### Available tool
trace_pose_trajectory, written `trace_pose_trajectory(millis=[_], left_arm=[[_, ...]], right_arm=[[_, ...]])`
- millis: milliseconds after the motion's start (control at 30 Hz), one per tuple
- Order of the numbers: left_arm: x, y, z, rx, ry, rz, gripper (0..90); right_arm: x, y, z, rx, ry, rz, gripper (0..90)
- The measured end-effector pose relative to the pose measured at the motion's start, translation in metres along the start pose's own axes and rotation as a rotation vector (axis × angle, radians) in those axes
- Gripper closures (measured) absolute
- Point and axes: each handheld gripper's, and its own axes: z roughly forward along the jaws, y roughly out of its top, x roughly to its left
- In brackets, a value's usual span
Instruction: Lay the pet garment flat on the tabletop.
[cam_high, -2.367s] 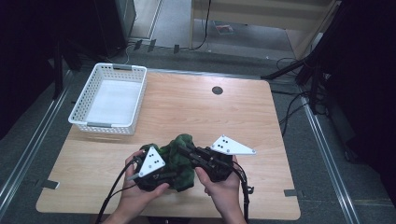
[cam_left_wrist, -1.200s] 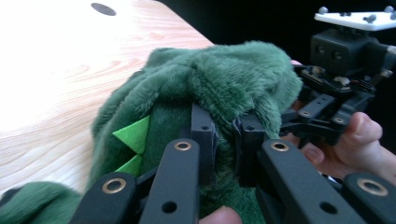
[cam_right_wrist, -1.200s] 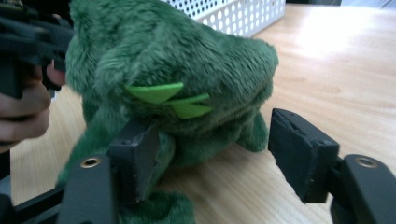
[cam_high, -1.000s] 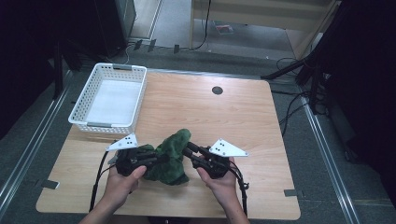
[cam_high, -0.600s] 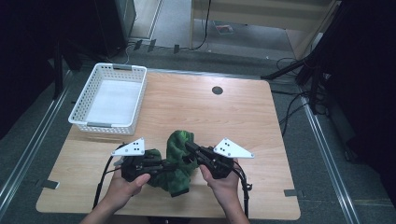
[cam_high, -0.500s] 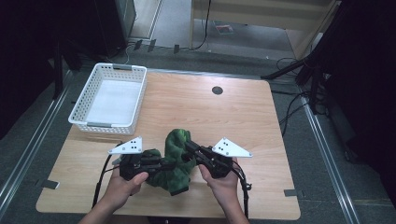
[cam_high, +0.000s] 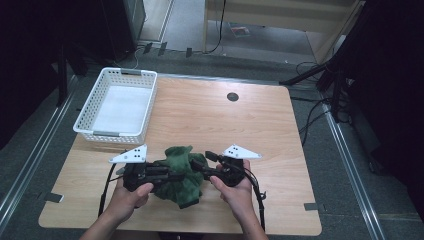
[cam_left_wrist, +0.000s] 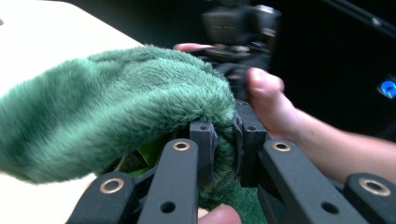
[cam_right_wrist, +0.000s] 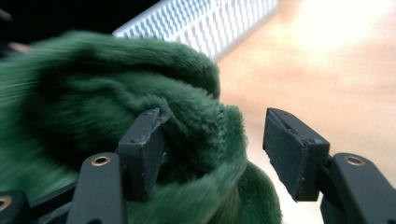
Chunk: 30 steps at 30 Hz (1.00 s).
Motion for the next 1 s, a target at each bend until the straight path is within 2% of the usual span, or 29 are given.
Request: trace_pose_trajectory(millis=[33, 100, 133, 167, 200, 233, 267, 300, 333, 400, 467, 500, 533, 567, 667, 700, 733, 767, 833, 867, 900, 967, 1000], left_arm=[[-0.001, -0.001, 0.002, 0.010, 0.001, 0.012, 80.1], [0.000, -0.002, 0.003, 0.031, 0.022, 0.020, 78.8], [0.000, -0.002, 0.003, 0.031, 0.022, 0.020, 78.6], [0.003, -0.002, 0.002, 0.043, 0.050, 0.006, 78.6], [0.010, -0.003, -0.001, 0.065, 0.101, -0.036, 78.6], [0.010, -0.003, -0.001, 0.065, 0.101, -0.036, 78.7], [0.022, -0.007, -0.006, 0.111, 0.176, -0.095, 78.9], [0.022, -0.007, -0.006, 0.111, 0.176, -0.095, 79.1], [0.032, -0.012, -0.012, 0.142, 0.243, -0.156, 79.2], [0.042, -0.016, -0.016, 0.197, 0.315, -0.195, 78.6], [0.044, -0.016, -0.017, 0.209, 0.332, -0.204, 76.1], [0.046, -0.017, -0.018, 0.233, 0.365, -0.205, 76.1], [0.048, -0.017, -0.020, 0.255, 0.403, -0.216, 70.9], [0.049, -0.017, -0.021, 0.257, 0.409, -0.227, 67.7], [0.049, -0.014, -0.024, 0.243, 0.400, -0.244, 50.4], [0.048, -0.012, -0.026, 0.217, 0.382, -0.250, 45.5], [0.045, -0.006, -0.030, 0.140, 0.354, -0.255, 42.1], [0.043, -0.003, -0.030, 0.108, 0.351, -0.254, 39.0], [0.037, 0.001, -0.024, 0.083, 0.398, -0.220, 31.4], [0.037, 0.001, -0.024, 0.083, 0.398, -0.220, 27.5], [0.034, 0.001, -0.018, 0.094, 0.445, -0.187, 24.5], [0.034, -0.001, -0.009, 0.115, 0.495, -0.175, 22.9], [0.035, -0.003, -0.005, 0.126, 0.528, -0.177, 22.7]], right_arm=[[-0.002, -0.001, 0.003, 0.035, 0.010, 0.010, 44.8], [-0.004, -0.004, 0.005, 0.090, 0.043, 0.022, 60.8], [-0.004, -0.005, 0.004, 0.095, 0.030, 0.004, 69.0], [-0.004, -0.005, 0.004, 0.095, 0.030, 0.004, 69.0], [-0.004, -0.004, -0.002, 0.060, -0.007, -0.013, 80.3], [-0.005, -0.003, -0.005, 0.042, -0.011, -0.009, 81.6], [-0.006, -0.003, -0.009, 0.018, -0.015, -0.004, 82.9], [-0.007, -0.003, -0.011, 0.005, -0.023, -0.008, 83.4], [-0.008, -0.004, -0.014, -0.005, -0.035, -0.022, 83.7], [-0.009, -0.006, -0.015, 0.019, -0.034, -0.037, 83.8], [-0.008, -0.008, -0.013, 0.039, -0.030, -0.051, 83.7], [-0.007, -0.010, -0.012, 0.053, -0.030, -0.063, 83.6], [-0.003, -0.014, -0.005, 0.115, -0.035, -0.095, 81.3], [-0.001, -0.015, -0.003, 0.139, -0.030, -0.102, 80.1], [0.004, -0.020, 0.004, 0.188, -0.019, -0.140, 77.3], [0.005, -0.020, 0.005, 0.192, -0.012, -0.143, 77.3], [0.007, -0.020, 0.006, 0.188, -0.006, -0.146, 77.4], [0.008, -0.020, 0.007, 0.185, -0.002, -0.145, 77.7], [0.011, -0.020, 0.010, 0.187, 0.010, -0.154, 78.1], [0.011, -0.020, 0.010, 0.187, 0.010, -0.154, 78.1], [0.016, -0.023, 0.015, 0.203, 0.026, -0.165, 78.6], [0.018, -0.024, 0.017, 0.209, 0.032, -0.168, 78.7], [0.025, -0.028, 0.024, 0.230, 0.058, -0.192, 78.8]])
